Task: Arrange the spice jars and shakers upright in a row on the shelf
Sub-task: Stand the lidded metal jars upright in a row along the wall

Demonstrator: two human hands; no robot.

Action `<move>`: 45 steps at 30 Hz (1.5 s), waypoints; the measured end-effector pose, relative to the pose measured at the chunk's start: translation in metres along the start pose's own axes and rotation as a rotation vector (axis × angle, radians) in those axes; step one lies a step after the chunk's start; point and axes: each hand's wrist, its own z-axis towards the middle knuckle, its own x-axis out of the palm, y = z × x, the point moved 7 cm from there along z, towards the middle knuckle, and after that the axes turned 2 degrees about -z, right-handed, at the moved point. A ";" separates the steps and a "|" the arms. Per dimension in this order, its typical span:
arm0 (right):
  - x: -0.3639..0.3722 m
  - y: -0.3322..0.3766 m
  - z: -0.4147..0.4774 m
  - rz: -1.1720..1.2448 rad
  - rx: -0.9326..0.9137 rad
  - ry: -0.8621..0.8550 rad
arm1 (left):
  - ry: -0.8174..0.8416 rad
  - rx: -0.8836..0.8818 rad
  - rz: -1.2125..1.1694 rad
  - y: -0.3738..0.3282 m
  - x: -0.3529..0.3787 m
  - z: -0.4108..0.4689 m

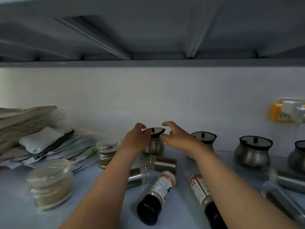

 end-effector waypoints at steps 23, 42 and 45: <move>0.030 0.002 0.007 0.361 -0.031 0.141 | 0.036 -0.067 -0.496 0.020 0.006 0.011; -0.005 0.016 0.004 0.487 -0.198 -0.137 | -0.175 0.288 -0.459 -0.005 -0.019 -0.001; -0.008 0.019 0.001 0.443 -0.221 -0.174 | -0.229 0.275 -0.474 -0.005 -0.021 -0.003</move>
